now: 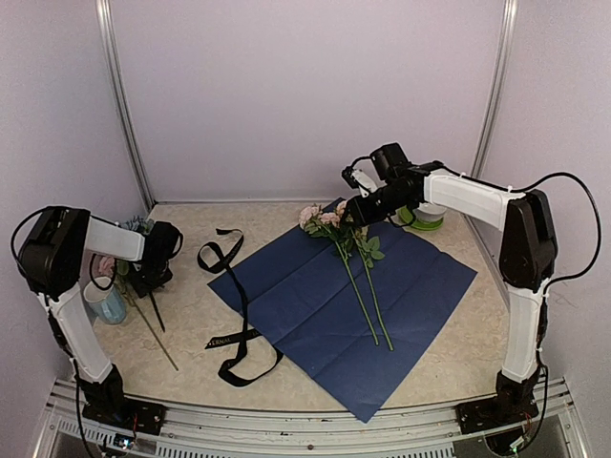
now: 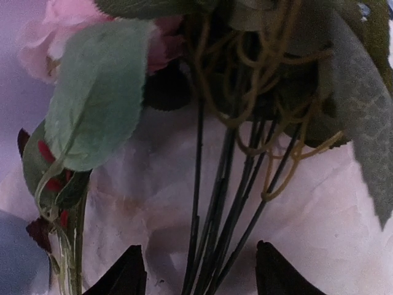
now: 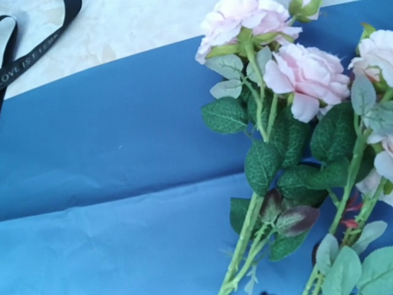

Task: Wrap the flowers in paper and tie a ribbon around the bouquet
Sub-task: Pick up the fake flower from the center of the board, then pass from the left arm to the right, then place the fake flower on the flattened wrapping paper.

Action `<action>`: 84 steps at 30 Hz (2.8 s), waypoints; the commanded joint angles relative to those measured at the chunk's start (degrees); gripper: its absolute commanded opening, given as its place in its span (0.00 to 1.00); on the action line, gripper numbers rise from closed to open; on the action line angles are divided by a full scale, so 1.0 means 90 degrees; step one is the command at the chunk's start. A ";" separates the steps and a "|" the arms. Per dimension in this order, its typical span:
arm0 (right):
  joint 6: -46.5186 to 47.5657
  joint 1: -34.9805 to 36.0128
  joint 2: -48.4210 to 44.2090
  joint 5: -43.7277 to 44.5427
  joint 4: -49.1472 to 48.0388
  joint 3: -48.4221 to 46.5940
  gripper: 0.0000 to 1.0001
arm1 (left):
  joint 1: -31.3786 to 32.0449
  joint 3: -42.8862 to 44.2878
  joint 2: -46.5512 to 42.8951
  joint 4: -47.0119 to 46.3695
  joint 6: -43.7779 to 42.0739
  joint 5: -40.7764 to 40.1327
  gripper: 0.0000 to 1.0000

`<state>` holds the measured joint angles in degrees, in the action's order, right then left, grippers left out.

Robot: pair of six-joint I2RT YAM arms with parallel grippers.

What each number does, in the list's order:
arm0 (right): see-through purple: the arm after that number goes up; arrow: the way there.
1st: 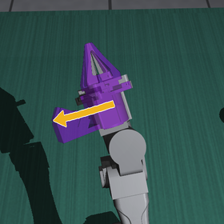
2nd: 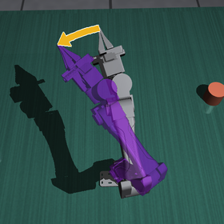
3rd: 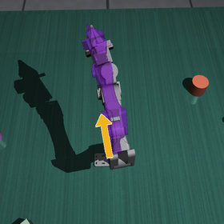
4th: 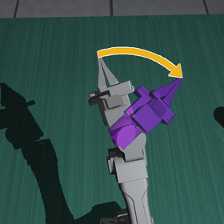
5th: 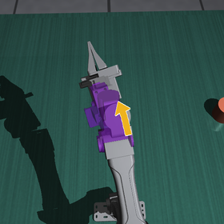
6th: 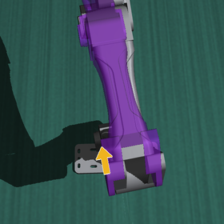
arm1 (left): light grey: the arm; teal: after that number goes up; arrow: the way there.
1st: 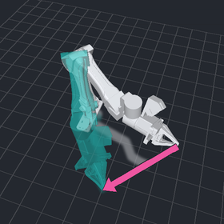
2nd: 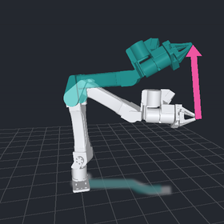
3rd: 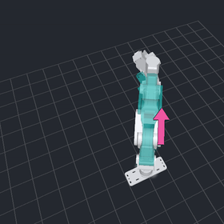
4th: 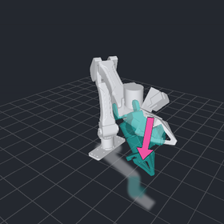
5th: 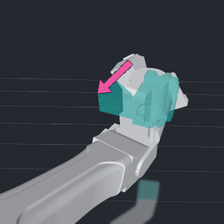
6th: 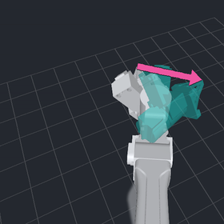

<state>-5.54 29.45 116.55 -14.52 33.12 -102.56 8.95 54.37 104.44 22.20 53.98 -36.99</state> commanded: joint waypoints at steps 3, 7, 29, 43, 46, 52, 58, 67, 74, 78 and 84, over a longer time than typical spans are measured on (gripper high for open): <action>0.0118 0.0056 -0.0325 0.0077 -0.0014 0.0044 0.42 | -0.0140 -0.0375 -0.0169 -0.0598 -0.0601 0.0587 0.30; 0.0117 0.0066 -0.0351 0.0101 0.0036 0.0031 0.42 | -0.0114 -0.0341 -0.0290 -0.0594 -0.0714 0.0593 0.00; 0.0143 0.0987 -0.2450 -0.1675 -0.2380 0.1493 0.45 | 0.4315 0.1371 -0.2876 -0.2303 -0.4007 -0.0563 0.00; -0.2254 0.1395 -0.2877 -0.3094 -0.6693 0.2766 0.72 | 0.6115 0.1210 -0.2558 -0.5382 -0.5007 0.2844 0.00; -0.2463 0.1395 -0.2985 -0.3035 -0.6934 0.2921 0.62 | 0.6115 0.1196 -0.2453 -0.5360 -0.4838 0.3062 0.00; -0.2751 0.1394 -0.2926 -0.3476 -0.7316 0.3004 0.64 | 0.6017 0.1084 -0.2431 -0.5569 -0.4572 0.3332 0.00; -0.2761 0.1374 -0.2907 -0.3323 -0.7093 0.2943 0.00 | 0.6003 0.1356 -0.2218 -0.5203 -0.4475 0.3452 0.11; -0.1243 0.0561 -0.2641 -0.0599 -0.2216 0.1850 0.00 | 0.5150 0.1611 -0.2116 -0.1442 -0.2474 0.0101 0.99; -0.0470 0.0429 -0.0738 0.1558 -0.0032 0.0528 0.00 | 0.3909 0.0916 -0.1898 0.1660 0.0854 -0.0263 0.99; -0.0400 0.0429 0.0273 0.1754 0.0218 -0.0212 0.00 | 0.3602 -0.0028 -0.2278 0.1504 0.1743 -0.0090 0.99; -0.0399 0.0424 0.1050 0.2543 0.0710 -0.0938 0.00 | 0.2938 -0.0960 -0.2568 0.1383 0.2527 0.0183 0.99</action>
<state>-10.66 32.99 125.78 1.30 35.42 -106.32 38.87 49.21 84.01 33.58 68.36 -36.27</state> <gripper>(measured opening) 0.018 0.989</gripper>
